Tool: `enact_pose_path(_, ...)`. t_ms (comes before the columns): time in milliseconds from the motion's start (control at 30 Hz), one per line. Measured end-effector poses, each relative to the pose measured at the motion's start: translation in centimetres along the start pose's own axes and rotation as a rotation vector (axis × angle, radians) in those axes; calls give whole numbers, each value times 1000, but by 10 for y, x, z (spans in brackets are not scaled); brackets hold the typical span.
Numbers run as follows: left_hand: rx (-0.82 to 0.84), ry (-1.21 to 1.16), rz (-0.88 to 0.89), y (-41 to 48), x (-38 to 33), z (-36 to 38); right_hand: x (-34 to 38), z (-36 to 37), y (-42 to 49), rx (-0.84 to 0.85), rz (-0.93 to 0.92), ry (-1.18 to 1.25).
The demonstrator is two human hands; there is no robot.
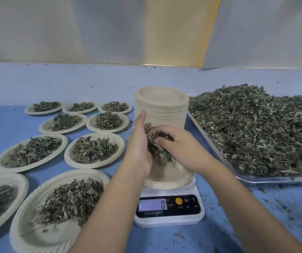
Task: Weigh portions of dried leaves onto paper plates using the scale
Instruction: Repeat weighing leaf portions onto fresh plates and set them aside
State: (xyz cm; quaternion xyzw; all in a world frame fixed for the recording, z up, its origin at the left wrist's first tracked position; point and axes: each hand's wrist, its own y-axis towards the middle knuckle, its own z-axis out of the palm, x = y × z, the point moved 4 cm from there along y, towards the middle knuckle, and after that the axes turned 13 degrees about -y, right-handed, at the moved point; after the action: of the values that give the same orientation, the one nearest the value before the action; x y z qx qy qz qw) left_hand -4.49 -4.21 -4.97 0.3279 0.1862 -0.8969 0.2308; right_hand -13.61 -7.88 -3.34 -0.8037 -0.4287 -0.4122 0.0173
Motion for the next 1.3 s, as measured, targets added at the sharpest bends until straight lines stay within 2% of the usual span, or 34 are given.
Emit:
enact_pose_path(100,-101,100,107,0,3,-5,10,4,-4,4,-90,-144)
enact_pose_path(300,-230,-62,127,-2,-4,-13,12,4,-6,-27,-111,-112)
enact_pose_path(500,-277,-115,161,-1,-8,-15,11,-3,-4,-18,-97,-158)
enact_pose_path(933,-179,-317,245,9,-37,-22,-4,-2,-4,50,-10,-210)
enact_pose_path(1033,-171,-338,260,8,-41,-21,-5,1,-4,74,9,-156)
enact_pose_path(1300,-181,-348,253,6,-41,-22,-4,-9,-2,-106,39,-83)
